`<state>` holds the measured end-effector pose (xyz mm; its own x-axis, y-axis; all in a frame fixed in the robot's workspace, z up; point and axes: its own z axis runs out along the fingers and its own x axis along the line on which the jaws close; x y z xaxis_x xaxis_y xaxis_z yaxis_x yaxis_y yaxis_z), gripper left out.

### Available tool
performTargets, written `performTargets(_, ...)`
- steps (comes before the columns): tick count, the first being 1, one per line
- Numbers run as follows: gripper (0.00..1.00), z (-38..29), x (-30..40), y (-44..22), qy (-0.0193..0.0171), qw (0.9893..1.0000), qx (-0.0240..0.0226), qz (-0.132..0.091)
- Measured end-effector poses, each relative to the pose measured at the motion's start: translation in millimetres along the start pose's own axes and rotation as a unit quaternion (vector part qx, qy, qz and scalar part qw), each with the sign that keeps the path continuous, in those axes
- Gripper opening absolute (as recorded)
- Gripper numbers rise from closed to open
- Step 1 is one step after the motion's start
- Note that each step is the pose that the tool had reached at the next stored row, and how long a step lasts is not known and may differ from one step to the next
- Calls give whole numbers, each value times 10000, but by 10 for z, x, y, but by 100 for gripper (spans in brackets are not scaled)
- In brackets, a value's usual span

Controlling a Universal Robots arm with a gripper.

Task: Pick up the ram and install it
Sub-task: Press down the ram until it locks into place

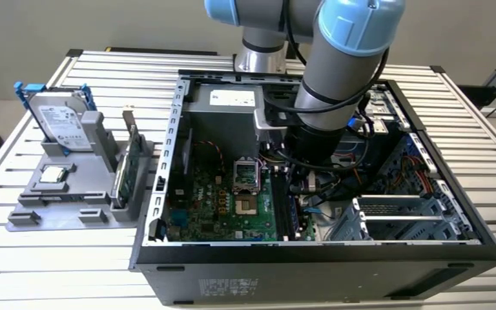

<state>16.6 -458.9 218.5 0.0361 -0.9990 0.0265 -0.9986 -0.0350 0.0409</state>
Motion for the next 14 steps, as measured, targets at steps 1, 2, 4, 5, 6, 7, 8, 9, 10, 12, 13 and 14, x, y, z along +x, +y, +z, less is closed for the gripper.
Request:
performTargets(1, 0, 2, -1, 0, -2, 10000, 1, 0)
performTargets(2, 0, 3, -1, 0, -3, 10000, 1, 0)
performTargets(4, 0, 3, -1, 0, -3, 10000, 1, 0)
performTargets(5, 0, 3, -1, 0, -3, 10000, 1, 0)
performTargets(6, 0, 3, -1, 0, -3, 10000, 1, 0)
performTargets(7, 0, 3, -1, 0, -3, 10000, 1, 0)
performTargets(8, 0, 3, -1, 0, -3, 10000, 1, 0)
performTargets(9, 0, 3, -1, 0, -3, 10000, 1, 0)
performTargets(10, 0, 4, -1, 0, -3, 10000, 1, 0)
performTargets(12, 0, -1, -1, 0, -3, 10000, 1, 0)
performTargets(13, 0, -9, -2, 0, -5, 10000, 2, 0)
performTargets(14, 0, -24, -2, 0, -11, 10000, 4, 0)
